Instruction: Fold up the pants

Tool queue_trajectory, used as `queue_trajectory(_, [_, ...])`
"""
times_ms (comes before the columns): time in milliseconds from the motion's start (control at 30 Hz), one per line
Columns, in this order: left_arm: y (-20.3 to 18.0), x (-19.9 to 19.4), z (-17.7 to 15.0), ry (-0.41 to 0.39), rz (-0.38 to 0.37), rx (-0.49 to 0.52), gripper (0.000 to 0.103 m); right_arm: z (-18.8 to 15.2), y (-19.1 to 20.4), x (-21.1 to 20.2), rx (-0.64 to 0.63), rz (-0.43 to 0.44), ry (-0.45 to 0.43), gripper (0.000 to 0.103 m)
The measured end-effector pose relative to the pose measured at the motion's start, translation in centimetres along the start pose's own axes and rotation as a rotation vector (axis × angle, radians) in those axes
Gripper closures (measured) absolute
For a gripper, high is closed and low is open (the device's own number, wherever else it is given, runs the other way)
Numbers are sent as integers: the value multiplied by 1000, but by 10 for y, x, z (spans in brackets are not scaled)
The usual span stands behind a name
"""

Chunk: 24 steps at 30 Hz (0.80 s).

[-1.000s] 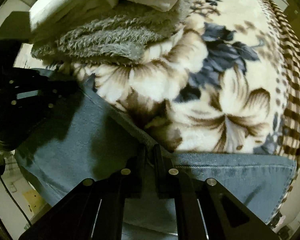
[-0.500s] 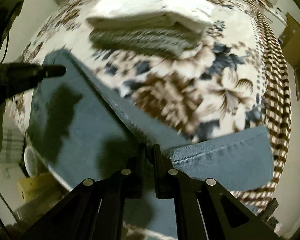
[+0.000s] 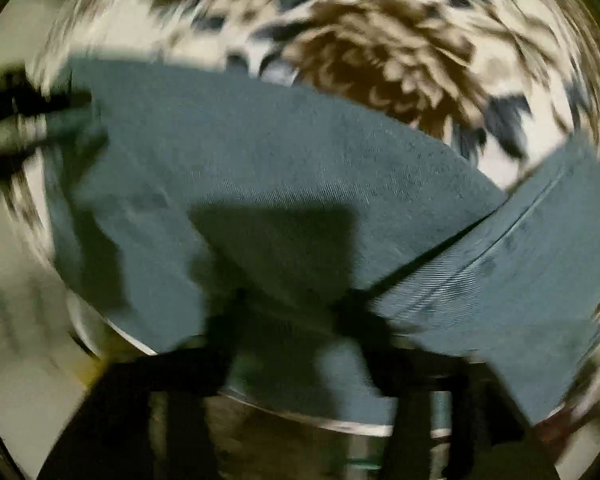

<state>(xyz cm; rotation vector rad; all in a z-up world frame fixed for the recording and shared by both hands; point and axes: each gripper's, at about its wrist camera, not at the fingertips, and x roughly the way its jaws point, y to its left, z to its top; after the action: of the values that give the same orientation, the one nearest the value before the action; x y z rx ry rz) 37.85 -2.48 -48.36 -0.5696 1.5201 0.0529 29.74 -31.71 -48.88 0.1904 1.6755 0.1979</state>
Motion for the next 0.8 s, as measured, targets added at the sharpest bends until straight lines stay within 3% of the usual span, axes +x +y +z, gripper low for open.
queue_trajectory(133, [-1,2,26,0,53,-10,56,-5,-20,-32,316,111,-120,24])
queue_trajectory(300, [12,20,54,31,137,-44,56,-21,-64,-45,701,70,-199,24])
queue_trajectory(400, [22,43,69,78,163,-49,56,-26,-91,-34,830,34,-193,24])
queue_trajectory(433, [24,48,73,79,162,-37,59,-29,-98,-31,871,28,-189,24])
queue_trajectory(467, [25,50,75,65,162,-25,80,-31,-107,-27,905,29,-185,24])
queue_trajectory(533, [22,49,76,27,151,31,97,-33,-119,-23,958,42,-179,24])
queue_trajectory(700, [15,19,55,-101,129,112,100,-24,-124,-21,961,18,-187,25])
queue_trajectory(733, [18,12,50,-114,118,105,100,-18,-121,-22,937,2,-184,28])
queue_trajectory(767, [23,3,43,-130,102,90,100,-13,-116,-23,904,-27,-187,47])
queue_trajectory(800, [28,-5,36,-142,89,77,100,-10,-114,-24,879,-57,-190,76])
